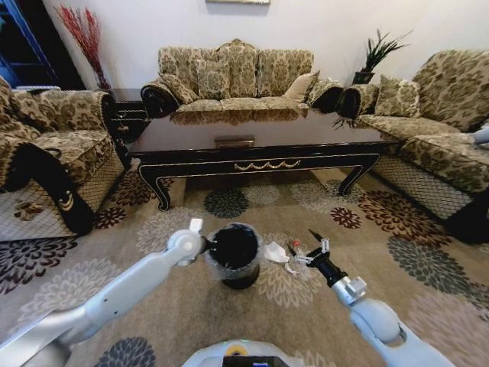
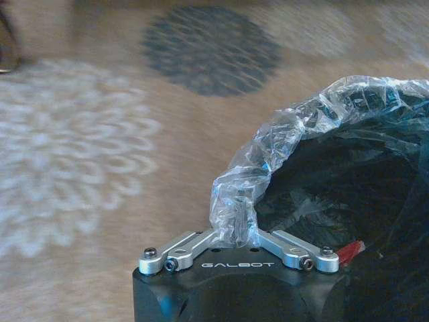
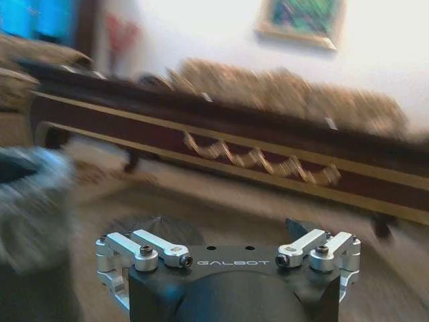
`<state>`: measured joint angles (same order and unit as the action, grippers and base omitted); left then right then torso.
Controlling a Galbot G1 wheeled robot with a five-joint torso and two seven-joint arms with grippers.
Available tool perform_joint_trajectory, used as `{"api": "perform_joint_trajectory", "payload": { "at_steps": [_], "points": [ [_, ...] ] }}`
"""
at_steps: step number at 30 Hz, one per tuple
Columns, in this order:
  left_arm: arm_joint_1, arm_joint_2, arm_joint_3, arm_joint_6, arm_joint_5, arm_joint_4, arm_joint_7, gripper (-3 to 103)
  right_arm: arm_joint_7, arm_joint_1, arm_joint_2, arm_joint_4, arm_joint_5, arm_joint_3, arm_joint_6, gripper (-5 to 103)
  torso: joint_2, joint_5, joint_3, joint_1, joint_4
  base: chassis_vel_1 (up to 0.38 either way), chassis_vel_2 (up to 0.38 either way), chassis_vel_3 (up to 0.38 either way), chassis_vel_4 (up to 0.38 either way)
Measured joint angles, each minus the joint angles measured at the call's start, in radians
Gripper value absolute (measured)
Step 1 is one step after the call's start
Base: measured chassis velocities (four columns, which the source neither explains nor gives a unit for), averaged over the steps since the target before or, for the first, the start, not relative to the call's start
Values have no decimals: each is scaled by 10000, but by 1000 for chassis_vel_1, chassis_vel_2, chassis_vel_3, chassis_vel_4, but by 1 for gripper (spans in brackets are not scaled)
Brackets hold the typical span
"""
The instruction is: Move to the front of the table and pick up the trash from the floor, then place it into the trash bin.
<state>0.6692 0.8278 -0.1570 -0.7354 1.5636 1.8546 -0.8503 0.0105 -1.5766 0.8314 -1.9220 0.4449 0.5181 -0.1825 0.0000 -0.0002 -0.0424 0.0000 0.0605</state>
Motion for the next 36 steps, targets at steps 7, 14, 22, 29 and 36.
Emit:
{"api": "perform_joint_trajectory", "payload": {
  "at_steps": [7,14,22,29,36],
  "points": [
    [1790,-802,1819,1,-453,560,384,0,515,899,-41,1098,823,-602,1325,100,1,0,0,0,-2,0,0,0,0],
    [3132,-1149,2651,-1,-934,1111,726,0,691,1602,6,2486,1559,-1252,2050,100,1,3,0,0,-2,0,0,0,0],
    [3956,-1145,2896,-2,-1243,1660,801,0,1062,2837,313,3874,2143,-2166,2950,100,1,3,0,0,-10,0,0,0,0],
    [4170,-1311,3156,0,-1239,1900,818,0,1151,3850,584,4709,2268,-2829,3032,100,0,3,0,0,4,0,0,0,0],
    [4477,-1397,3571,0,-1196,2080,821,0,1166,4742,788,5578,2418,-3497,3128,100,1,0,0,0,0,0,0,0,0]
  ]
}}
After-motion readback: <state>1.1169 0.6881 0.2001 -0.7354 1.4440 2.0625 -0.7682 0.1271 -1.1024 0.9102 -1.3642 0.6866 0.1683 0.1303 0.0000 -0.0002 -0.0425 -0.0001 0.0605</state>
